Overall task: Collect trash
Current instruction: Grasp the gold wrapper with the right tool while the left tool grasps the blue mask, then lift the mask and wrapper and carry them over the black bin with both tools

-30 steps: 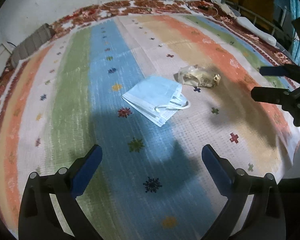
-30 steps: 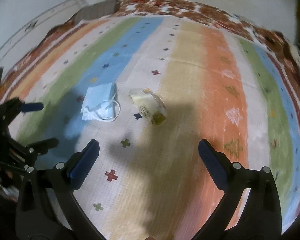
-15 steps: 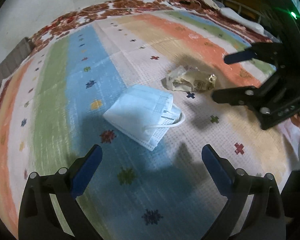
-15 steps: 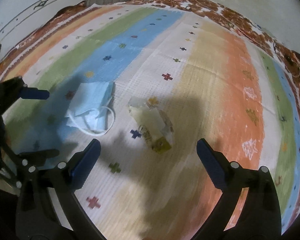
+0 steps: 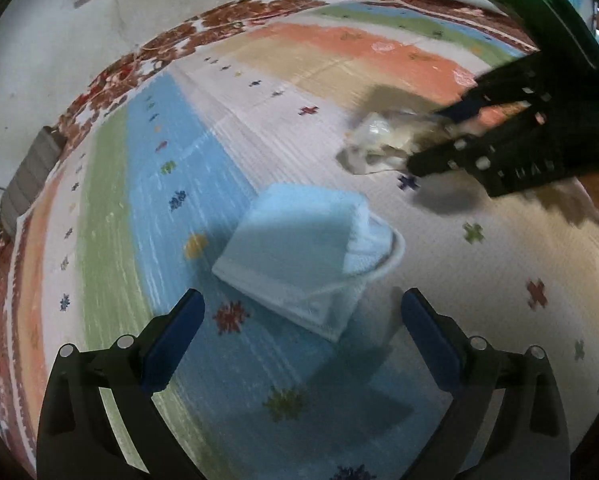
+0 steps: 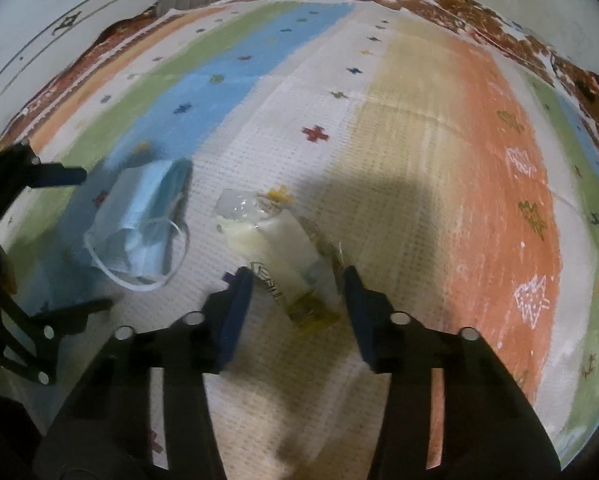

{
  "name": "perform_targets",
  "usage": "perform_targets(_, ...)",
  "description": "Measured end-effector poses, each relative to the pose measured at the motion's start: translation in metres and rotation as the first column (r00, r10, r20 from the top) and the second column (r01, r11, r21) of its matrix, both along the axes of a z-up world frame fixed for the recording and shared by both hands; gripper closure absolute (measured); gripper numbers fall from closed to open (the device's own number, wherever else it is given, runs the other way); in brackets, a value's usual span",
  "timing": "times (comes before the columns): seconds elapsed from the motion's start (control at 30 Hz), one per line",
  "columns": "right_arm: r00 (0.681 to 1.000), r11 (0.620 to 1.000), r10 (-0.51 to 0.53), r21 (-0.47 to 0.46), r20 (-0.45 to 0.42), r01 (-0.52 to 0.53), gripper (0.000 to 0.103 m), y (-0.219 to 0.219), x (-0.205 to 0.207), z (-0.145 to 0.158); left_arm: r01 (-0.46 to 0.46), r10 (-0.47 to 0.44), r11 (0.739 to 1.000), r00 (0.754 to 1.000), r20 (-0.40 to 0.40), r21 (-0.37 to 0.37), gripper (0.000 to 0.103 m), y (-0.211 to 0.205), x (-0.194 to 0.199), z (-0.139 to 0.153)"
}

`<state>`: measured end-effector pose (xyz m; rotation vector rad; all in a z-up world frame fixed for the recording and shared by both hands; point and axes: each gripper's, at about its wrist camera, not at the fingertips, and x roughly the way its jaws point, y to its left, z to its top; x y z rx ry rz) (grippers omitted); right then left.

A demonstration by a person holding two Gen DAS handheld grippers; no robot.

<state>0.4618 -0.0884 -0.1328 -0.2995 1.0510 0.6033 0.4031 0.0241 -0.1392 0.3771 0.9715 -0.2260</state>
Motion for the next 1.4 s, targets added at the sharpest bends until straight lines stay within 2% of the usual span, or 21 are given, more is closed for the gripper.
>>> perform_targets(0.07, 1.000, 1.000, -0.011, 0.003, 0.004, 0.011, 0.077, -0.002, -0.001, 0.001, 0.012, -0.012, 1.000, 1.000, -0.023, 0.015, 0.018, -0.006, 0.003, -0.004)
perform_targets(0.13, 0.999, 0.999, -0.030, 0.023, -0.013, 0.030, 0.083, -0.006, -0.001, 0.001, 0.041, -0.040, 0.998, 0.999, -0.031, 0.050, 0.023, -0.014, 0.003, -0.006)
perform_targets(0.2, 0.999, 0.999, -0.044, 0.028, -0.022, 0.045, 0.084, -0.009, -0.002, 0.001, 0.030, -0.027, 0.999, 0.998, -0.053, 0.041, 0.046, -0.014, 0.007, -0.006)
perform_targets(0.27, 0.999, 0.999, -0.046, 0.018, -0.019, 0.046, 0.085, -0.009, -0.004, 0.001, -0.007, 0.010, 0.999, 0.998, -0.068, 0.045, 0.090, -0.013, 0.012, -0.008)
perform_targets(0.37, 0.998, 0.999, -0.050, 0.007, -0.032, 0.051, 0.086, -0.005, -0.006, 0.003, -0.012, 0.017, 0.996, 0.998, -0.067, 0.088, 0.097, -0.014, 0.010, -0.010)
perform_targets(0.47, 0.998, 0.999, -0.048, 0.000, -0.034, 0.048, 0.086, -0.001, -0.011, 0.009, -0.023, 0.029, 0.996, 0.997, -0.065, 0.089, 0.101, -0.011, 0.005, -0.003)
perform_targets(0.57, 0.998, 0.999, -0.044, 0.002, -0.040, 0.045, 0.086, 0.001, -0.018, 0.018, -0.080, 0.081, 0.996, 0.996, -0.041, 0.037, 0.101, 0.003, -0.002, 0.012)
perform_targets(0.6, 0.998, 0.999, -0.046, -0.001, -0.040, 0.046, 0.086, 0.002, -0.021, 0.022, -0.117, 0.116, 0.993, 0.992, -0.040, -0.001, 0.101, 0.011, -0.005, 0.017)
perform_targets(0.67, 0.998, 0.999, -0.051, -0.003, -0.042, 0.051, 0.086, 0.001, -0.025, 0.028, -0.180, 0.174, 0.979, 0.982, -0.068, -0.092, 0.102, 0.026, -0.012, 0.025)
perform_targets(0.8, 0.997, 0.998, -0.060, -0.011, -0.043, 0.060, 0.086, -0.002, -0.039, 0.042, -0.253, 0.236, 0.949, 0.966, -0.107, -0.188, 0.102, 0.045, -0.026, 0.036)
perform_targets(0.9, 0.997, 0.998, -0.061, -0.014, -0.046, 0.060, 0.086, -0.006, -0.053, 0.050, -0.280, 0.261, 0.931, 0.959, -0.112, -0.232, 0.102, 0.051, -0.037, 0.046)
perform_targets(1.0, 0.997, 0.998, -0.064, -0.019, -0.051, 0.063, 0.086, -0.011, -0.068, 0.058, -0.301, 0.281, 0.922, 0.953, -0.114, -0.246, 0.102, 0.050, -0.048, 0.053)
perform_targets(1.13, 0.991, 0.996, -0.088, -0.002, -0.101, 0.089, 0.086, -0.020, -0.088, 0.067, -0.342, 0.322, 0.906, 0.939, -0.118, -0.248, 0.102, 0.048, -0.062, 0.062)
perform_targets(1.4, 0.993, 0.993, -0.093, 0.062, -0.074, 0.097, 0.086, -0.029, -0.129, 0.101, -0.364, 0.341, 0.892, 0.931, -0.132, -0.268, 0.102, 0.036, -0.097, 0.086)
